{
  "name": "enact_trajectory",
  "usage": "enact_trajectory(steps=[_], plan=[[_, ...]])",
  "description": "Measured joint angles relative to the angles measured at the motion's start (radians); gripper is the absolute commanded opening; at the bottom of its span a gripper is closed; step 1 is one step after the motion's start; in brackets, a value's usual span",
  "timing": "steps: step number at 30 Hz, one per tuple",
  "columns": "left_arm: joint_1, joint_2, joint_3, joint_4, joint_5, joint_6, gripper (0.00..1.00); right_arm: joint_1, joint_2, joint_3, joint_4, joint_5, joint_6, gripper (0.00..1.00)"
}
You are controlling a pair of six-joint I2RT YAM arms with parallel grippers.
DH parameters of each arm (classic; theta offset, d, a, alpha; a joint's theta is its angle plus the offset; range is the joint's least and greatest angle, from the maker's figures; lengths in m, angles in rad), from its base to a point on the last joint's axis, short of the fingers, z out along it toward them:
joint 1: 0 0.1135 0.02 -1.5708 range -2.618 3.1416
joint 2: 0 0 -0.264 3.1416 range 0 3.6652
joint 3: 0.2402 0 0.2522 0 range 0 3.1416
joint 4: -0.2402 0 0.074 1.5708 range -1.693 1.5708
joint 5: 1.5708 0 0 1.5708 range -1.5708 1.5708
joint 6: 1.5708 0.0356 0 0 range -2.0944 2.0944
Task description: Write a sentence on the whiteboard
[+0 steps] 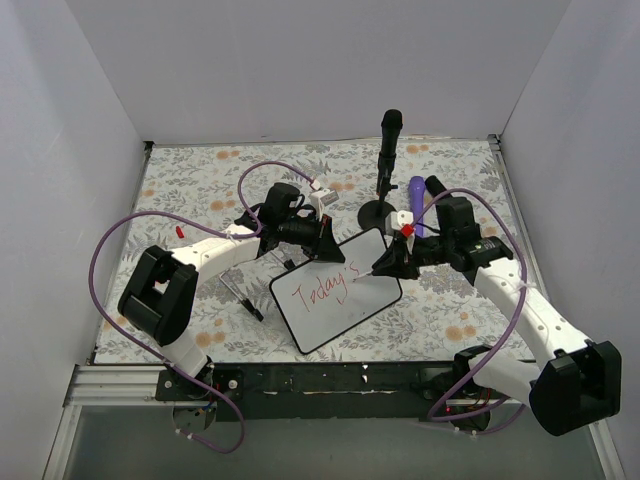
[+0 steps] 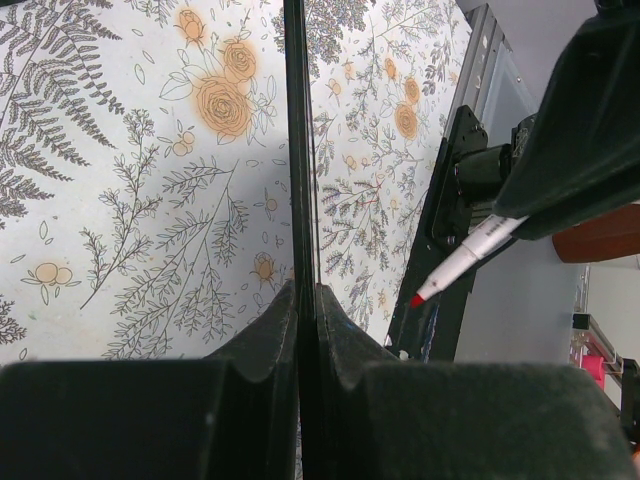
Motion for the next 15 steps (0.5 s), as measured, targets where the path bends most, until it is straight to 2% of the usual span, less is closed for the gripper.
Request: enact_trajectory(steps=[6, 15], plan=[[-0.001, -0.002, 0.0, -0.001, -0.001, 0.0, 0.0, -0.011, -0.017, 0.0, -0.058, -0.091, -0.072, 0.01], [-0.001, -0.005, 0.0, -0.003, -0.006, -0.001, 0.0, -0.018, -0.023, -0.014, -0.074, -0.139, -0.103, 0.01]])
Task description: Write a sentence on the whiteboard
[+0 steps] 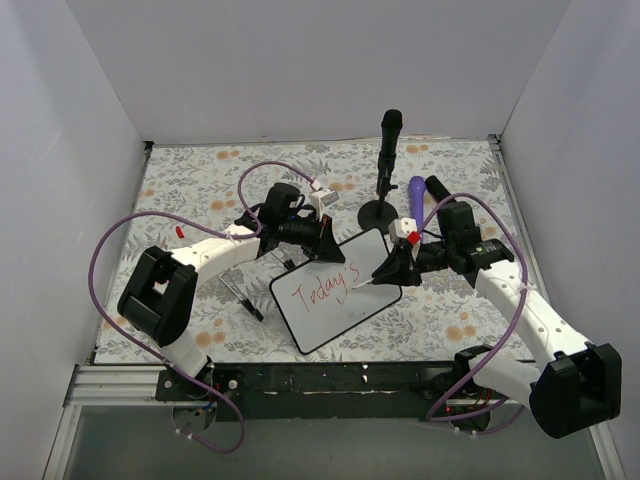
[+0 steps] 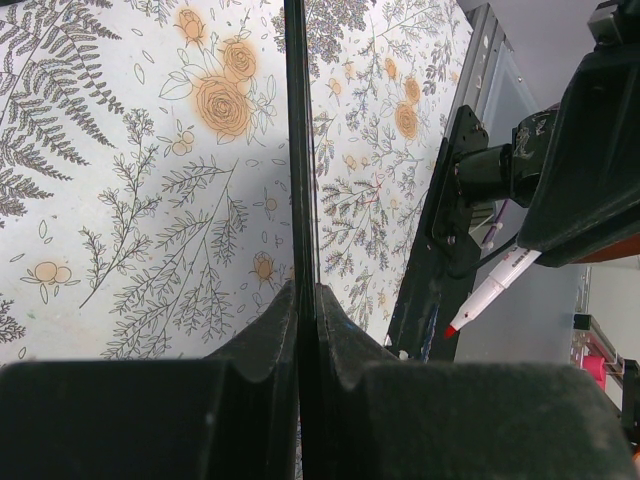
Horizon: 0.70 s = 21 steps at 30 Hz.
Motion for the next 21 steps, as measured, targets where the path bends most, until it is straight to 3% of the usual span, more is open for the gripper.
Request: enact_trajectory(steps=[21], plan=[[-0.001, -0.019, -0.017, 0.008, -0.016, -0.009, 0.0, -0.002, 0.0, -0.024, -0.002, -0.019, -0.005, 0.01]])
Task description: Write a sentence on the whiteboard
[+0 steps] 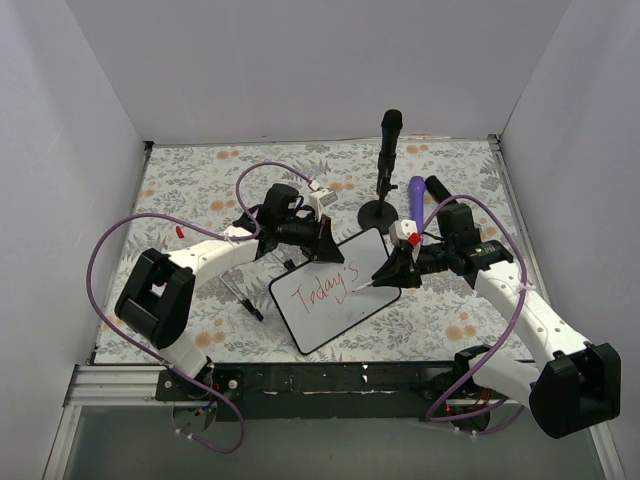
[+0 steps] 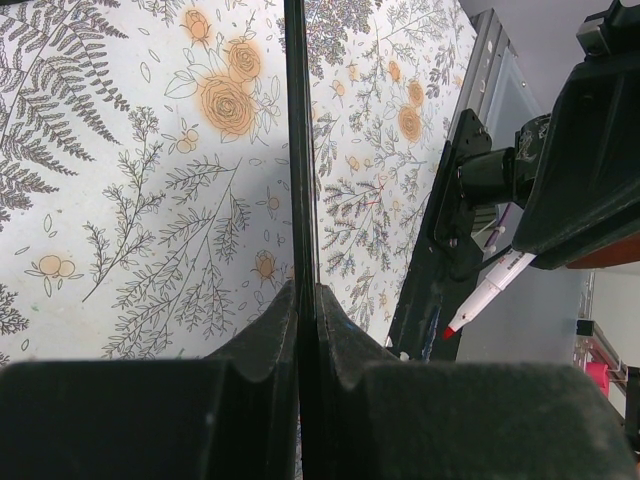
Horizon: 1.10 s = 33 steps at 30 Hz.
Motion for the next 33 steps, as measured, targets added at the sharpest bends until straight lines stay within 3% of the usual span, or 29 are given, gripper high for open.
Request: enact_trajectory(steps=[33], plan=[[0.0, -0.004, -0.005, 0.004, -0.006, -0.008, 0.0, -0.005, 0.0, -0.014, 0.008, 0.0, 0.001, 0.01]])
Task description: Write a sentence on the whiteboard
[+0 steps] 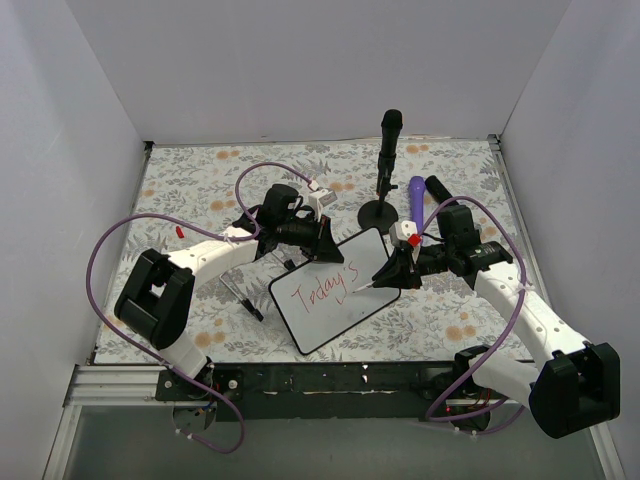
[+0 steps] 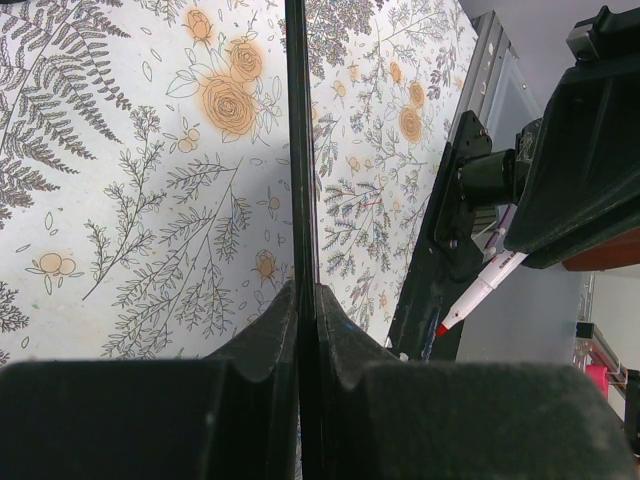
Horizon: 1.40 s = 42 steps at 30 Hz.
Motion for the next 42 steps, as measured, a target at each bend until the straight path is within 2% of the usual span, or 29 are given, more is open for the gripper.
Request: enact_trajectory(steps=[17, 24, 34, 42], plan=[[-0.001, -0.015, -0.016, 0.013, -0.018, -0.021, 0.0, 0.015, 0.001, -0.016, 0.016, -0.001, 0.0, 0.01], [-0.001, -0.023, -0.026, 0.026, -0.026, -0.036, 0.0, 0.116, 0.011, -0.016, 0.015, 0.028, -0.008, 0.01], [-0.001, -0.023, -0.032, 0.041, -0.039, -0.053, 0.0, 0.368, 0.069, 0.032, -0.021, 0.174, -0.064, 0.01], [-0.001, -0.027, -0.039, 0.059, -0.051, -0.067, 0.0, 0.387, 0.082, 0.145, -0.056, 0.268, -0.074, 0.01]])
